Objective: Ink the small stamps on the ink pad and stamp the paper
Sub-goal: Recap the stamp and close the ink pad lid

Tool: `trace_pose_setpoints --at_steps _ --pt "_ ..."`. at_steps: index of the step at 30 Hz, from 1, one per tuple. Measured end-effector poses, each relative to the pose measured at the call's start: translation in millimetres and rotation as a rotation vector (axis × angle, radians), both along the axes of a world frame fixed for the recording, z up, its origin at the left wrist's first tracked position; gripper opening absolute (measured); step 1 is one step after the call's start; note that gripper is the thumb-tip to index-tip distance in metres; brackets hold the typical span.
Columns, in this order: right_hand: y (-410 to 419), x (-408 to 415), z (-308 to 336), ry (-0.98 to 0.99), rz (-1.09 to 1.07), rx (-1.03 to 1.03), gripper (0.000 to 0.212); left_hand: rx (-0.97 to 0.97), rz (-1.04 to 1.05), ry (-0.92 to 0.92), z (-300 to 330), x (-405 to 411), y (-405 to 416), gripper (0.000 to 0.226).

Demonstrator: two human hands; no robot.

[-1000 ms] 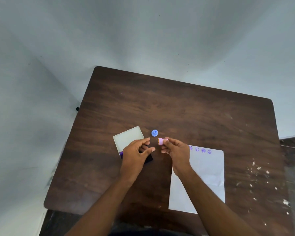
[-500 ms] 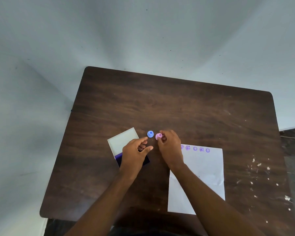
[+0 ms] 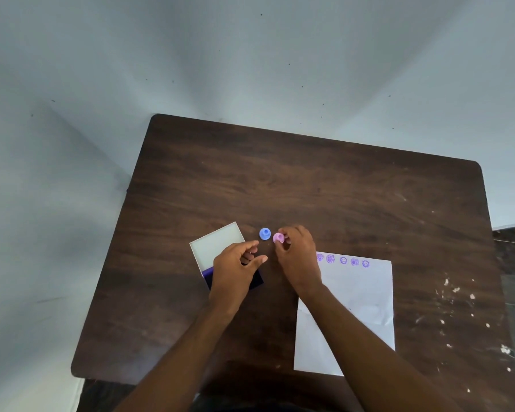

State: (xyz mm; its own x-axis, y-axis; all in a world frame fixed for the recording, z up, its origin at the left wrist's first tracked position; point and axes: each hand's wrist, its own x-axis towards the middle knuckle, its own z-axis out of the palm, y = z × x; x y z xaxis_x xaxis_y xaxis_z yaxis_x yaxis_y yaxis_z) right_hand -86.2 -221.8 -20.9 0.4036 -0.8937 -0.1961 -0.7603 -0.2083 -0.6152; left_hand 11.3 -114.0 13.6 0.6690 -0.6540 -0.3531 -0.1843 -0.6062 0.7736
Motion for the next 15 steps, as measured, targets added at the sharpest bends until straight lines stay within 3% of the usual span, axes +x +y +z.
trace_pose_setpoints --at_steps 8,12,15 --pt "-0.4 -2.7 12.9 -0.021 0.041 -0.047 0.029 -0.03 0.03 -0.006 3.7 3.9 3.4 0.041" --pt "6.8 5.2 26.4 -0.13 0.063 -0.143 0.026 -0.058 0.139 -0.041 4.6 16.1 23.4 0.029" --pt "16.4 21.2 34.8 -0.187 0.168 -0.099 0.019 -0.055 0.216 -0.108 1.2 30.7 48.1 0.026"
